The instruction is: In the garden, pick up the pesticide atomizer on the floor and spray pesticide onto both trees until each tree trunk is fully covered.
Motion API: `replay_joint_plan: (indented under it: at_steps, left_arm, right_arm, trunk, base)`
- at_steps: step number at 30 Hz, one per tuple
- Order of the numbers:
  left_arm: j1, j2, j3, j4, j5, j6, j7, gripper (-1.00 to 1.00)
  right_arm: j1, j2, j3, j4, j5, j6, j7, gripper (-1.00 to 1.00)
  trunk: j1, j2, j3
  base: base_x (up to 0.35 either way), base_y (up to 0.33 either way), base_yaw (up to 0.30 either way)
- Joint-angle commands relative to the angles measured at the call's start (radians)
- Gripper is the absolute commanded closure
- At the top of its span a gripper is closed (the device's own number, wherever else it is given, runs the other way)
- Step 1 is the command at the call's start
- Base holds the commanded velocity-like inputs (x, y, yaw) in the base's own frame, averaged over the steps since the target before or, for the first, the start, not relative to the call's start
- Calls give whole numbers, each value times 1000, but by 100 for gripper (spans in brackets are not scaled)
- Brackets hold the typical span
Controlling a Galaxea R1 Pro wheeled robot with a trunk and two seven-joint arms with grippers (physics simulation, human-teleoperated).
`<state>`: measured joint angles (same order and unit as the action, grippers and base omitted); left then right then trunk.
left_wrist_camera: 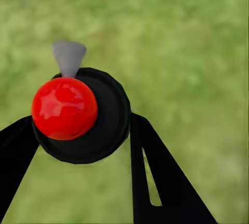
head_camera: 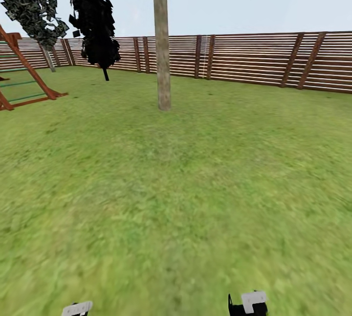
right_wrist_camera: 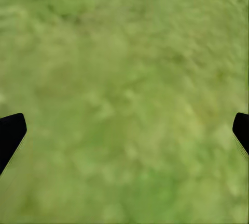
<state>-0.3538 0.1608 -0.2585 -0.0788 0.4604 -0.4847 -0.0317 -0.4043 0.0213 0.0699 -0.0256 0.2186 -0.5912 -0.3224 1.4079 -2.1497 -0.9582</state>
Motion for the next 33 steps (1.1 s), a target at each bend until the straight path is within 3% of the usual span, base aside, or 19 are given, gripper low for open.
replay_joint_plan:
  at_steps: [1,33]
  left_arm:
    - [-1,0,-7,1,11,-3,-4,100]
    - [-1,0,-7,1,11,-3,-4,100]
  right_arm:
    - [-1,0,7,1,5,1,-10,-100]
    - [-1,0,7,1,5,1,-10,-100]
  trunk:
    - [0,0,-1]
    - [0,0,-1]
  base:
    - [338,0,0]
    - [338,0,0]
